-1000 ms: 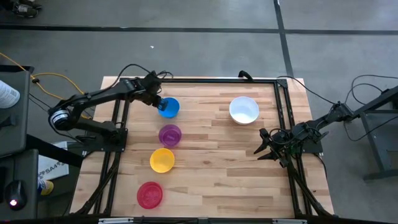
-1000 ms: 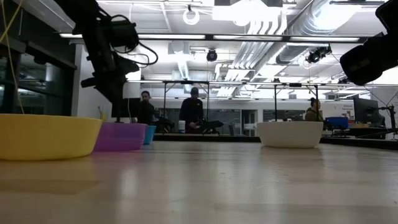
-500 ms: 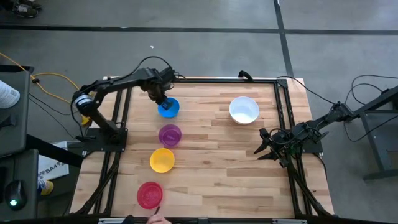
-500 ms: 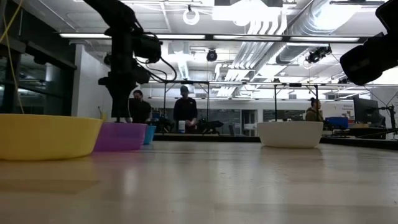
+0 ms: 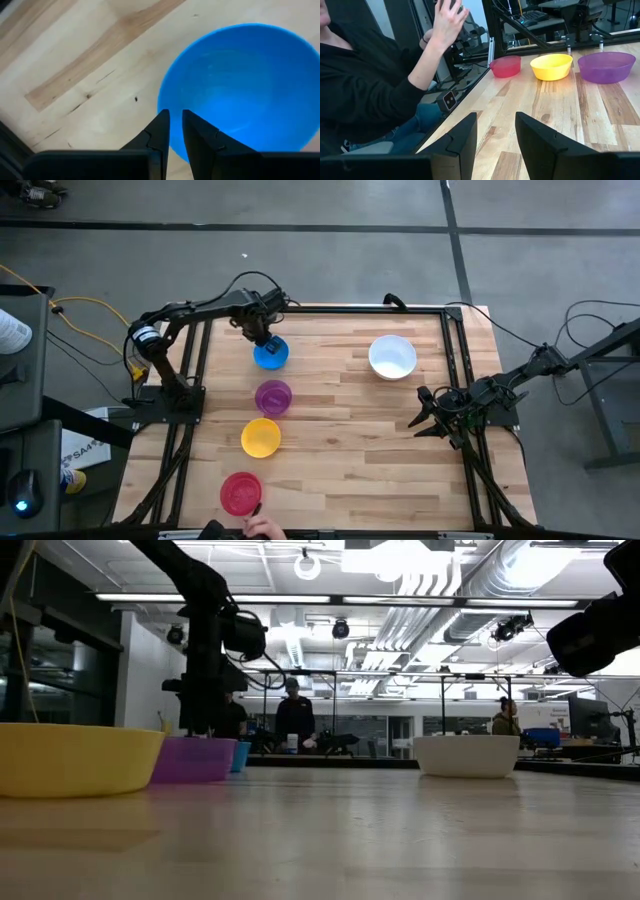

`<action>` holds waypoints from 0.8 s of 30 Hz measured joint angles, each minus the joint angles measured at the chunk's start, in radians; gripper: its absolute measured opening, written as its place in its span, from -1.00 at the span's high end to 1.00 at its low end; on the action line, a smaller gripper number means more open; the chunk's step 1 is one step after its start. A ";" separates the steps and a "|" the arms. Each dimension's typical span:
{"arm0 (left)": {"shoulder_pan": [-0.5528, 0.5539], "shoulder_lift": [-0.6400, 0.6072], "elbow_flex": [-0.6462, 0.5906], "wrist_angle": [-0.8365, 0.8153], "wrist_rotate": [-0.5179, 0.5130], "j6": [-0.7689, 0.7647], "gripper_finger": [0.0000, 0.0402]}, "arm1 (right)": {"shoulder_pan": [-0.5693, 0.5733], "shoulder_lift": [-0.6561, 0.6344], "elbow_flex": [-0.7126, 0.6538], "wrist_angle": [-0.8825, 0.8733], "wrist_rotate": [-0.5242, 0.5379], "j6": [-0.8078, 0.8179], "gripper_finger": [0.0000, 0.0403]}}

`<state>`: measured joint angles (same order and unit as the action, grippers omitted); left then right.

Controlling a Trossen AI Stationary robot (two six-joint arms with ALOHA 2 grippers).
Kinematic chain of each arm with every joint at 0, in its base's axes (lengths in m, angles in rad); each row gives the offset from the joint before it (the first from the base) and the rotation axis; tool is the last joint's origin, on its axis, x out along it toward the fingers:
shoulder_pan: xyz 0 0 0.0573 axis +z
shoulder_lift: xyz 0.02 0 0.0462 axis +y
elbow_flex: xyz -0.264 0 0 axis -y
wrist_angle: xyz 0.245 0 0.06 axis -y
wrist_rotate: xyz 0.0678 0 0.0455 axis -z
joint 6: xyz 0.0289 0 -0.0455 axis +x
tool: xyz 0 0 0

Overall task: Nest bowls inside each other
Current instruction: Stack the blue bowl on the white bowl

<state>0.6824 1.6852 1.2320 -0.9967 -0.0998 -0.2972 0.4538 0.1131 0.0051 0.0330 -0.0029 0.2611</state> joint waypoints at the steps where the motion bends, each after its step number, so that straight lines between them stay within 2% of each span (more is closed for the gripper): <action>1: 0.000 -0.001 0.000 -0.001 0.000 -0.004 0.74 | 0.000 0.000 0.000 0.000 0.000 0.000 0.36; 6: -0.001 -0.001 0.000 -0.008 -0.041 -0.026 0.74 | 0.000 0.000 0.000 0.000 0.000 0.000 0.36; 15: -0.001 0.002 -0.012 -0.020 -0.042 -0.022 0.74 | 0.000 0.000 0.000 0.000 0.000 0.000 0.36; 24: -0.001 0.002 -0.069 0.035 -0.027 -0.022 0.74 | 0.000 0.000 0.000 0.000 0.000 0.000 0.36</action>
<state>0.6811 1.6875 1.1632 -0.9621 -0.1265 -0.3191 0.4538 0.1131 0.0051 0.0330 -0.0032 0.2612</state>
